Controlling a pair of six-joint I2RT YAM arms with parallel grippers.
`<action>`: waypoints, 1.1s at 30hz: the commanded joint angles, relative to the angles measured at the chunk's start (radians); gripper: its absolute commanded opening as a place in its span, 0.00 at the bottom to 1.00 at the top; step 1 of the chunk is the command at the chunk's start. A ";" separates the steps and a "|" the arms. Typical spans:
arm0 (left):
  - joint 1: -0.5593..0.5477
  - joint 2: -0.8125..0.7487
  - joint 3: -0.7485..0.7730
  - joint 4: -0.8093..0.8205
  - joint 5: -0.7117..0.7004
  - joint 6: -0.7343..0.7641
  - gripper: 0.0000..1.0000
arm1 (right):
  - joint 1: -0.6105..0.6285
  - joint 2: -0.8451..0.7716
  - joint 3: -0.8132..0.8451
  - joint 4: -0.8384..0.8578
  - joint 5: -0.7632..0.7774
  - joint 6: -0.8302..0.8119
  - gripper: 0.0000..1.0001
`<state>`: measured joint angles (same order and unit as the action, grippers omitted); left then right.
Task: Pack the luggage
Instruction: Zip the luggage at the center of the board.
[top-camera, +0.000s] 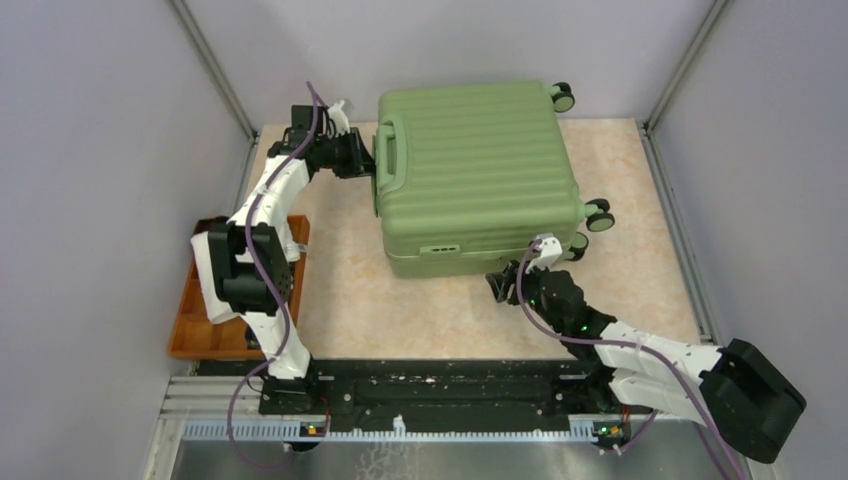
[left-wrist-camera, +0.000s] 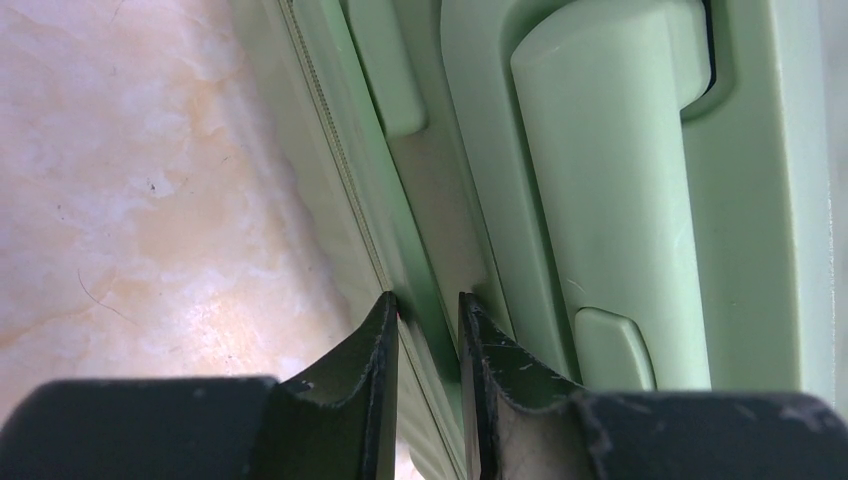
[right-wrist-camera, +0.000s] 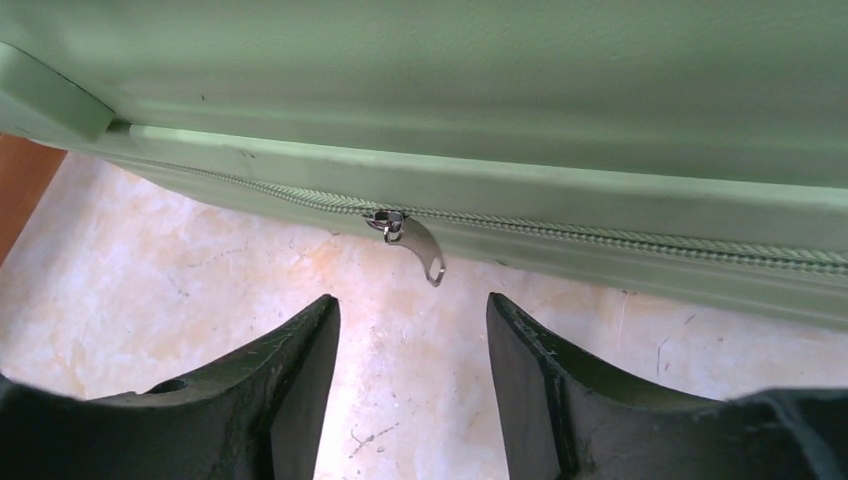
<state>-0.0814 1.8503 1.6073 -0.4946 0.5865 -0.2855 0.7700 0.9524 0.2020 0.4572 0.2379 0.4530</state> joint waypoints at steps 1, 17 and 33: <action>-0.032 -0.084 0.092 0.119 0.149 -0.027 0.00 | -0.006 0.031 0.025 0.149 0.028 -0.019 0.53; -0.049 -0.135 0.100 0.155 0.151 -0.044 0.00 | 0.016 0.156 0.085 0.244 0.033 -0.031 0.04; -0.085 -0.181 0.072 0.166 0.151 -0.082 0.00 | 0.326 0.320 0.204 0.327 0.179 -0.065 0.00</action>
<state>-0.1020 1.8214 1.6100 -0.5030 0.5365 -0.3080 0.9859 1.2003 0.3042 0.6754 0.4660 0.4026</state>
